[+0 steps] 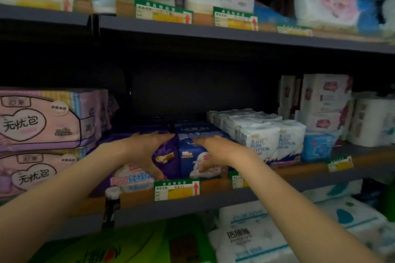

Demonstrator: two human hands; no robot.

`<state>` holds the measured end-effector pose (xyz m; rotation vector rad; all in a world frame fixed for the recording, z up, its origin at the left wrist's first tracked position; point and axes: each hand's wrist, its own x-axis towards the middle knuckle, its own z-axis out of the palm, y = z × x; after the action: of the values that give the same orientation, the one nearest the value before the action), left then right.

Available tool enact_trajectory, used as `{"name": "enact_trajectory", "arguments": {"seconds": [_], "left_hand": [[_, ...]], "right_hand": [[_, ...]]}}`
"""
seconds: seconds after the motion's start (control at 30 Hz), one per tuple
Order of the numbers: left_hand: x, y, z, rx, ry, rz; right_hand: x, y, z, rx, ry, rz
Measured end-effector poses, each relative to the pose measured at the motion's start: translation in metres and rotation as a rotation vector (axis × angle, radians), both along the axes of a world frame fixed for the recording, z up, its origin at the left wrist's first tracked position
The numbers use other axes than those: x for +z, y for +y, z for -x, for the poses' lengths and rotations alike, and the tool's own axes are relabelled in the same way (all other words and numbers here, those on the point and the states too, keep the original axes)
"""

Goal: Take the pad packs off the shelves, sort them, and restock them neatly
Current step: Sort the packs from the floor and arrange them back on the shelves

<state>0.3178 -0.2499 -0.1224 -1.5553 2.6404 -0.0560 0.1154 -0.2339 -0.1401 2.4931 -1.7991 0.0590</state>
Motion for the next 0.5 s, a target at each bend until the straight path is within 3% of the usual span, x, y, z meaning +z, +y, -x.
{"name": "enact_trajectory", "arguments": {"seconds": [0.17,0.27,0.5], "left_hand": [[0.010,0.008,0.013,-0.002,0.175,-0.103],[0.016,0.021,0.044,-0.069,0.270,-0.020],[0.016,0.035,0.146,-0.142,0.220,0.181]], "right_hand": [[0.013,0.018,0.030,0.106,-0.401,0.081],[0.041,0.028,0.088,0.018,-0.389,0.263],[0.028,0.034,0.206,-0.201,-0.296,0.213]]}}
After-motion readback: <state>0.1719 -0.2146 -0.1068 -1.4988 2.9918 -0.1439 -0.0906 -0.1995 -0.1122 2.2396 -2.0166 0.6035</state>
